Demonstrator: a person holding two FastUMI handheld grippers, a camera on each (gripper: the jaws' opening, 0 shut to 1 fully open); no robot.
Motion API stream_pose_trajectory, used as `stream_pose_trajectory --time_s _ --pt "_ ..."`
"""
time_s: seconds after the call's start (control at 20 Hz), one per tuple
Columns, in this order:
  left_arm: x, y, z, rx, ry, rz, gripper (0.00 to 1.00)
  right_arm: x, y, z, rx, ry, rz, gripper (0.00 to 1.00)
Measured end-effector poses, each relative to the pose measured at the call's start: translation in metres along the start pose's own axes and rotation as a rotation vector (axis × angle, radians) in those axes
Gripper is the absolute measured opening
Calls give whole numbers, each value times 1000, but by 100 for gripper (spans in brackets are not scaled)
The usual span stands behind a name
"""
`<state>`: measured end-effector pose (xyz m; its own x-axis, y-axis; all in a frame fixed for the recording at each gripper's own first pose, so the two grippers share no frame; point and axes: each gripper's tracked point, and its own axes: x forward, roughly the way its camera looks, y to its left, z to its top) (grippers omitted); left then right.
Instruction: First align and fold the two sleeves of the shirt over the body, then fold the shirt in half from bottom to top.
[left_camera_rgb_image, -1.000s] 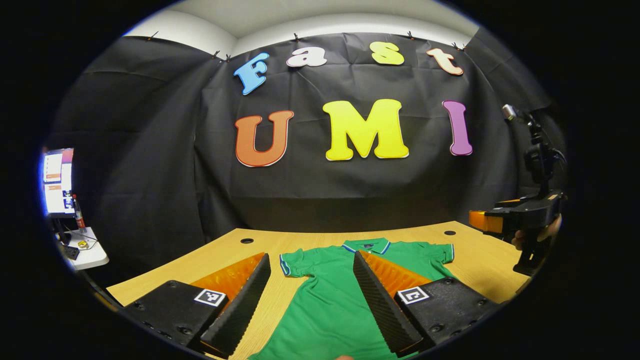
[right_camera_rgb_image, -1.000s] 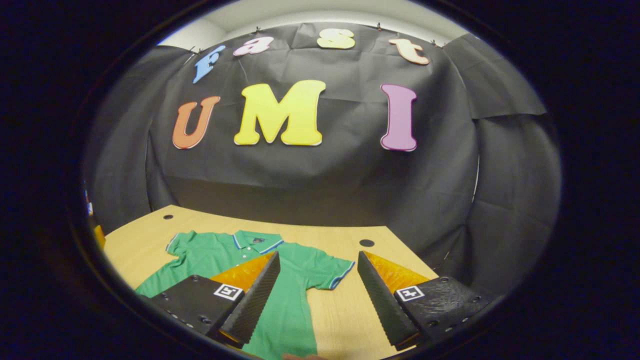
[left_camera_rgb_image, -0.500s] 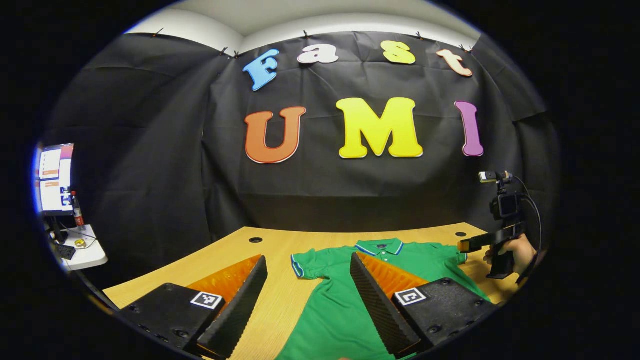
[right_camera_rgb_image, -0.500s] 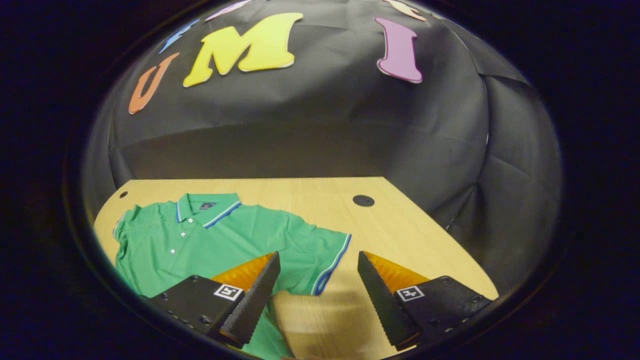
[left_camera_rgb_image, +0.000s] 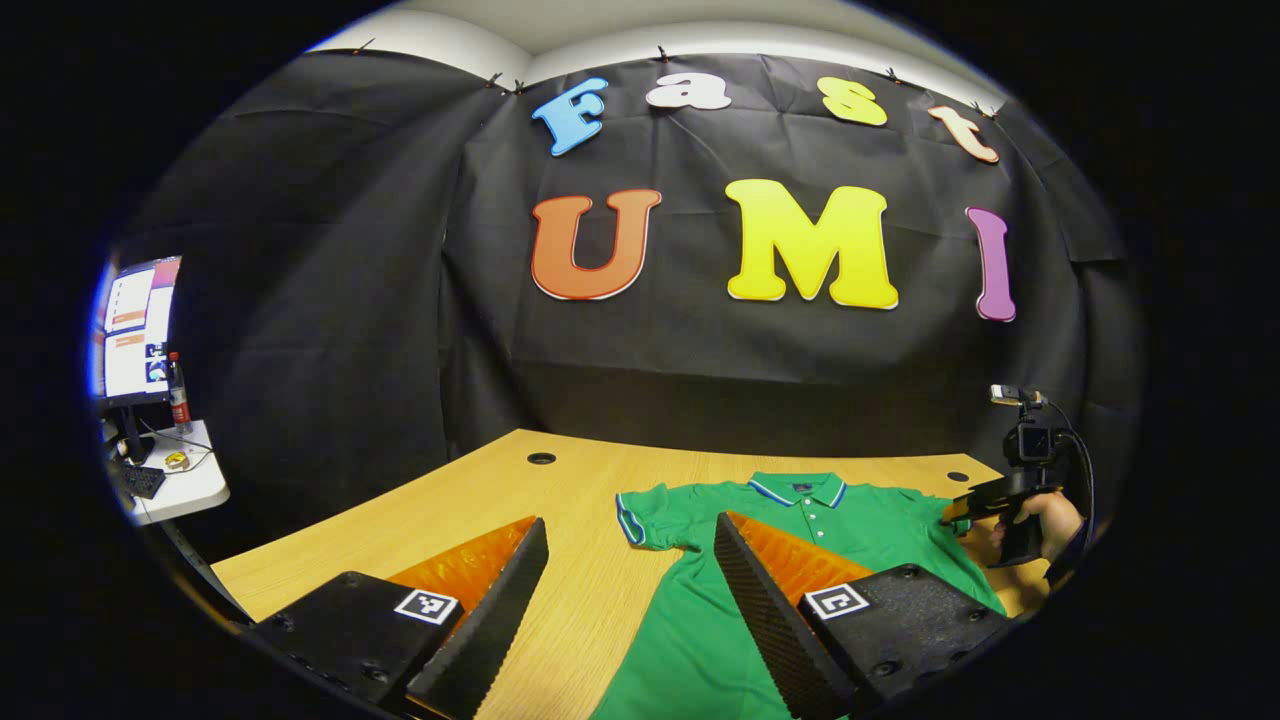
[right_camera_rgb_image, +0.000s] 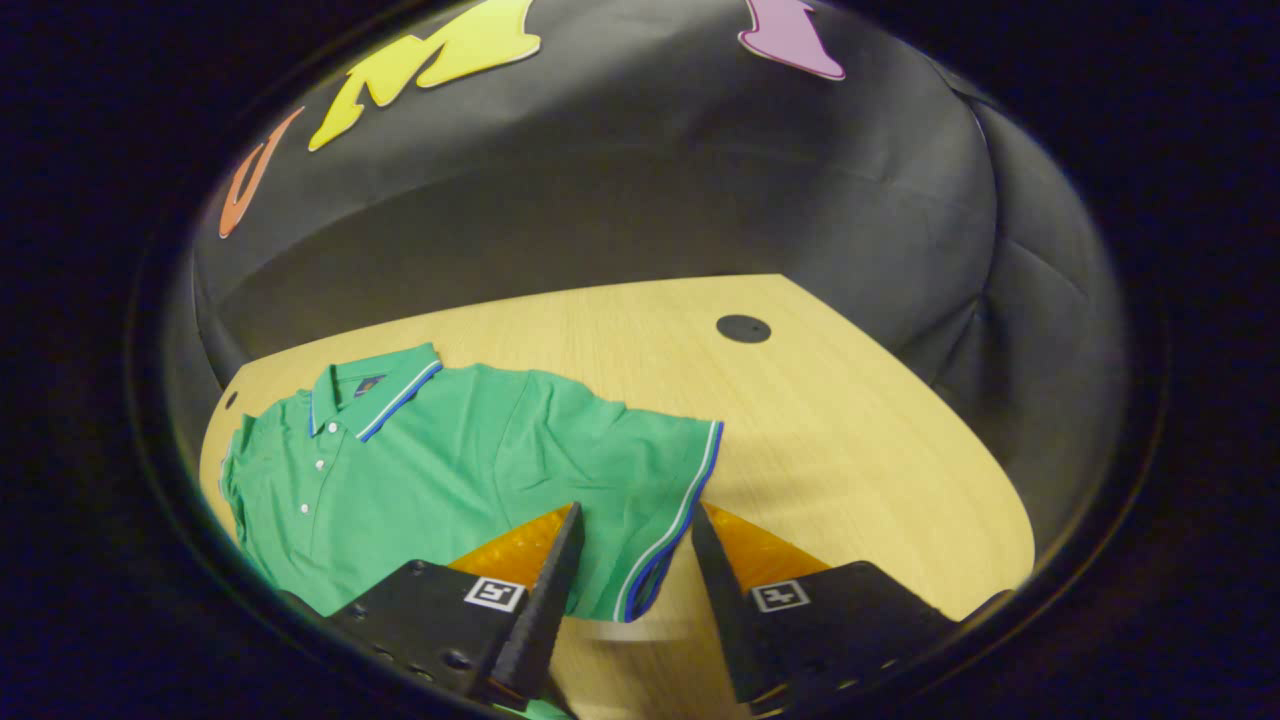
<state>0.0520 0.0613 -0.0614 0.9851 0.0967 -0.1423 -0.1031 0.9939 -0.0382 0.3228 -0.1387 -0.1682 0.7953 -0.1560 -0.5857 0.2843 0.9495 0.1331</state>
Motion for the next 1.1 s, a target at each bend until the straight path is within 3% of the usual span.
stream_pose_trajectory --time_s 0.05,0.15,0.2,0.25,0.3,0.35,0.75,0.95,1.1 --pt "0 -1 -1 1 7 -1 100 1 -2 3 17 0 -3 48" --pt "0 -4 0 3 5 -10 100 3 -1 3 21 5 6 26" --pt "-1 -6 0 5 -1 -14 100 -1 -1 5 16 6 4 26" --pt "-1 -7 1 9 -8 -18 100 -1 0 7 2 7 8 12" --pt "0 -7 0 14 -7 -18 100 -1 -3 10 -14 -1 -4 12" --pt "0 -7 -1 18 -2 -19 100 -2 -5 13 -40 -13 -17 3" --pt "1 -4 -3 19 7 -12 100 -32 26 53 -290 -169 -30 3" --pt "4 -1 -4 21 5 -9 100 -52 72 66 -496 -277 -21 3" --pt "4 1 -6 16 16 -4 100 -63 122 56 -574 -319 53 3"
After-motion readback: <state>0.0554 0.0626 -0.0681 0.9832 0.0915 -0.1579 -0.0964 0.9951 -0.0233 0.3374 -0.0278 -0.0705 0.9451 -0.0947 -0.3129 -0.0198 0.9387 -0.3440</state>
